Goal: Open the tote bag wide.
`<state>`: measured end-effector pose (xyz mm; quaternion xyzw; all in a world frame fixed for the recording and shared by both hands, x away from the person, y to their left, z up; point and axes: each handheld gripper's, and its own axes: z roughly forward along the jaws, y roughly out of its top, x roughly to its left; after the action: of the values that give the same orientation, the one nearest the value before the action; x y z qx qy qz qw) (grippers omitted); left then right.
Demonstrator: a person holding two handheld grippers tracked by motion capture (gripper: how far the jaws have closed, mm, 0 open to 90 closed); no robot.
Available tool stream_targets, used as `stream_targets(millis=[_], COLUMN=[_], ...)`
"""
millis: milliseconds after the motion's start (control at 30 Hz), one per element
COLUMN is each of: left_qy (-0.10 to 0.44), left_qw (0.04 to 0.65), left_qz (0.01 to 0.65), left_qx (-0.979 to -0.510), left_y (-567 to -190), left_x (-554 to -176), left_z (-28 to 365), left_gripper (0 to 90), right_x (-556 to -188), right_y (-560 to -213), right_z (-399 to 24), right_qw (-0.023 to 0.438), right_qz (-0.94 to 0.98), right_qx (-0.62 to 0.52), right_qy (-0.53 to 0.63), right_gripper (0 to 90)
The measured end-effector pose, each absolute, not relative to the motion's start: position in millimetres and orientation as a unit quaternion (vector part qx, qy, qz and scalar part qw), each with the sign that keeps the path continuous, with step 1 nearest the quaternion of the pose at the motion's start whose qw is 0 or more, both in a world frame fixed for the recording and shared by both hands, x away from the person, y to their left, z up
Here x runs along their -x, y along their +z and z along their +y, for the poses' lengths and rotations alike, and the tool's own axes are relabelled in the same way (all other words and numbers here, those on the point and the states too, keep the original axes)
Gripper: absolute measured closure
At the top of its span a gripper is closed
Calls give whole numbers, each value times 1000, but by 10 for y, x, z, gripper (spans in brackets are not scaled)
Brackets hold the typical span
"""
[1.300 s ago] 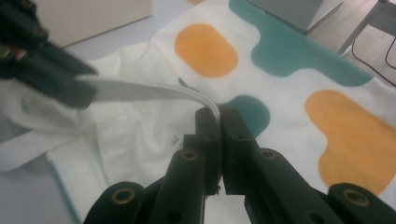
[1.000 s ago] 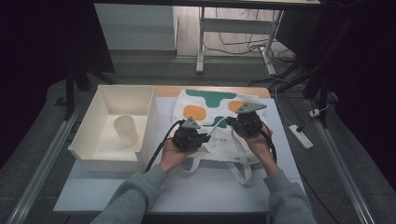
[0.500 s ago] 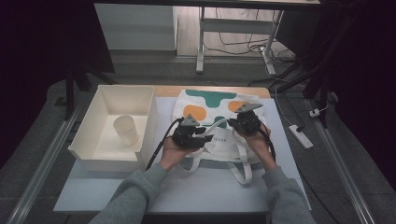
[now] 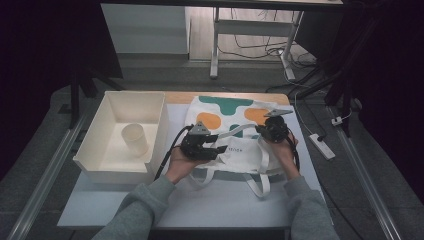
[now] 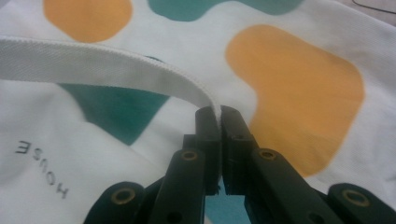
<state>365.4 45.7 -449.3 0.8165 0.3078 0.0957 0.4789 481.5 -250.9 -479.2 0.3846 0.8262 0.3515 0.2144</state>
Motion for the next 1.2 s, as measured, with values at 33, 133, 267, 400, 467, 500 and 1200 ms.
stream_targets(millis=[33,133,267,400,467,500,1200], left_qy=[95,92,91,90,90,90,94], left_qw=[477,475,475,472,470,470,473], left_qz=[308,307,307,306,306,306,306], left_qx=[-818,-819,-820,-822,-823,-823,-821], left_y=[-4494,-4497,-4497,-4510,-4516,-4518,-4483], left_x=[-3653,-3652,-3651,-3658,-3659,-3658,-3614], left_z=[459,463,464,455,448,446,520], left_gripper=[446,441,440,440,439,439,428], right_x=[-4823,-4838,-4857,-4891,-4908,-4910,-4209], right_y=[-4795,-4779,-4739,-4791,-4837,-4844,-4247], right_z=[-2536,-2612,-2744,-2822,-2811,-2804,-2658], right_qw=[215,221,230,221,216,214,214], right_qz=[823,814,797,795,804,806,806], right_qx=[-390,-403,-426,-439,-435,-434,-351], right_qy=[353,355,361,355,343,341,425], right_gripper=[868,868,868,865,853,820,386])
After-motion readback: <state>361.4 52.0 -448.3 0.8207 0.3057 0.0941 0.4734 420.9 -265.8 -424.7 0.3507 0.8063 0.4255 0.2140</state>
